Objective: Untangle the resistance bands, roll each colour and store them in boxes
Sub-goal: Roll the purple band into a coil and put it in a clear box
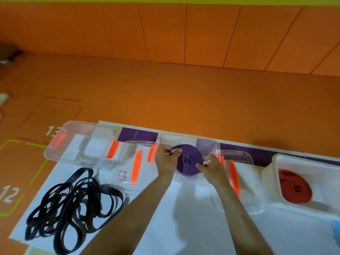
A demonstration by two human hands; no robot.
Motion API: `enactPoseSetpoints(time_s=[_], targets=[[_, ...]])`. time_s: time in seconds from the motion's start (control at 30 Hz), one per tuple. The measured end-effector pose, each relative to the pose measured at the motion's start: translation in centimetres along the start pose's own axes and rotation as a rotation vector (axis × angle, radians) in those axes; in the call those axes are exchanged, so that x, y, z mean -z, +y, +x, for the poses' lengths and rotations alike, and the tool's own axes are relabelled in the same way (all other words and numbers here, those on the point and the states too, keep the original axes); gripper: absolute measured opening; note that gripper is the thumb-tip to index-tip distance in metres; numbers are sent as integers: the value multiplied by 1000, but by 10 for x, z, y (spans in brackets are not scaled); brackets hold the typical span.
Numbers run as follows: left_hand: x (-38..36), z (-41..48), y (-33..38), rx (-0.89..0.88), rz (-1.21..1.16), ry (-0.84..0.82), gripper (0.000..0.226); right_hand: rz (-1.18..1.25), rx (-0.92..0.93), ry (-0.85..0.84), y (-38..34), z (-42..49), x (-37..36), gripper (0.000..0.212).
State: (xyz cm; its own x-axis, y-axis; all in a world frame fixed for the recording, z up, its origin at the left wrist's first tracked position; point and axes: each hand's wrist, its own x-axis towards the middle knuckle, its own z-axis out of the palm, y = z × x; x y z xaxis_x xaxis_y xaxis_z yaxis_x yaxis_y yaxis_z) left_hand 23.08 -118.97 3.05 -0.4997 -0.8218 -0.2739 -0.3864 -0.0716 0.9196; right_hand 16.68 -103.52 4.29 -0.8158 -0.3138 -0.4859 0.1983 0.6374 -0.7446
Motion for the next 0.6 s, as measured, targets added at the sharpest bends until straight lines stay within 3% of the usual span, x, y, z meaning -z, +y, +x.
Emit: enactPoseSetpoints(time_s=[0.1, 0.23, 0.4, 0.6], targets=[[-18, 18, -9, -11, 163, -40, 29, -203, -35, -83, 5, 23, -5, 30], [-34, 39, -24, 87, 279, -89, 33, -277, -115, -170, 11, 45, -16, 38], [-42, 61, -37, 135, 429, -147, 38, -243, -185, -259, 14, 60, -30, 37], [-52, 78, -45, 131, 501, -204, 38, -165, -221, -225, 22, 72, -40, 34]])
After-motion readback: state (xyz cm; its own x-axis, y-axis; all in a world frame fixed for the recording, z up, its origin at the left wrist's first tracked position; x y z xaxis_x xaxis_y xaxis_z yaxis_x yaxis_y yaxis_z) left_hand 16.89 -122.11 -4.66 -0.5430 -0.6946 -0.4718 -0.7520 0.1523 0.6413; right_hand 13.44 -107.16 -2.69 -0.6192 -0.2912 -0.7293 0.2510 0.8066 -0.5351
